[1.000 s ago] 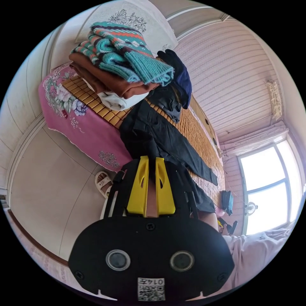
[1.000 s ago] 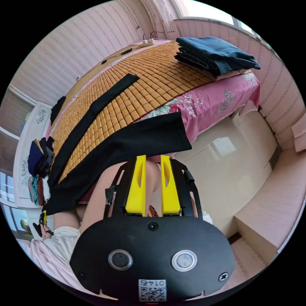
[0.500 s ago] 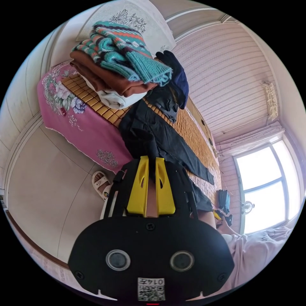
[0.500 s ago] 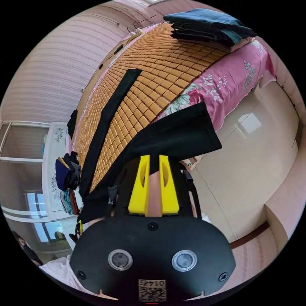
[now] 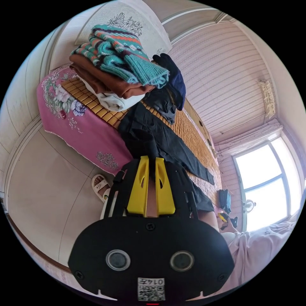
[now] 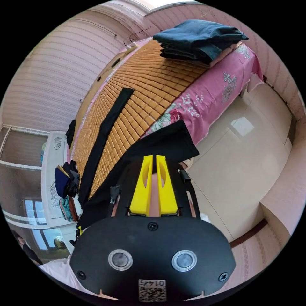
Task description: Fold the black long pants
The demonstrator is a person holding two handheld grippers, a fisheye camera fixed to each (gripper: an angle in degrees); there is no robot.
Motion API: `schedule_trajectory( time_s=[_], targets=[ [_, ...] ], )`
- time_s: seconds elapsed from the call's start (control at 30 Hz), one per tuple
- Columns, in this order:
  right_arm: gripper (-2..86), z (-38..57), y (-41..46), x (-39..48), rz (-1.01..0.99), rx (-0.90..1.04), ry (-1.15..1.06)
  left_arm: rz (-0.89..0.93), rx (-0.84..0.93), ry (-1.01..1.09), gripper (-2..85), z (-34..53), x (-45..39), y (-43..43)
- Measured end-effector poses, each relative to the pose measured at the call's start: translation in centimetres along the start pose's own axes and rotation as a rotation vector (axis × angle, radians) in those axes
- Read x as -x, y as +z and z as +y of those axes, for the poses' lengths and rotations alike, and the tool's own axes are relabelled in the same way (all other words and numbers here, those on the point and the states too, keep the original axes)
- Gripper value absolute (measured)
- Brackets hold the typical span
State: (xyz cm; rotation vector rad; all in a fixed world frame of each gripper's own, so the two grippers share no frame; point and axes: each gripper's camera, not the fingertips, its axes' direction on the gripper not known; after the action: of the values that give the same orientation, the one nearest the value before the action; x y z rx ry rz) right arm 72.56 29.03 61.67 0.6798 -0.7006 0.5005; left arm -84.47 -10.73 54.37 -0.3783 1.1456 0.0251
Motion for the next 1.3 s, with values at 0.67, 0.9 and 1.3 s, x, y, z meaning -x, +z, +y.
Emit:
schedule_trajectory(
  time_s=[0.67, 0.9, 1.3],
  targets=[
    [0.8, -2.1, 1.2, 5.7, -0.133, 0.023, -0.029, -0.143, 0.015, 0.094, 2.4, 0.0, -5.5, 1.4],
    [0.4, -2.5, -1.8, 12.0, -0.100, -0.044, -0.206, -0.278, 0.020, 0.245, 2.4, -0.1, -10.4, 2.4],
    [0.8, -10.5, 1.3, 28.8, 0.162, 0.131, -0.502, -0.520, -0.004, 0.523, 2.6, -4.1, -20.7, 5.3]
  ],
)
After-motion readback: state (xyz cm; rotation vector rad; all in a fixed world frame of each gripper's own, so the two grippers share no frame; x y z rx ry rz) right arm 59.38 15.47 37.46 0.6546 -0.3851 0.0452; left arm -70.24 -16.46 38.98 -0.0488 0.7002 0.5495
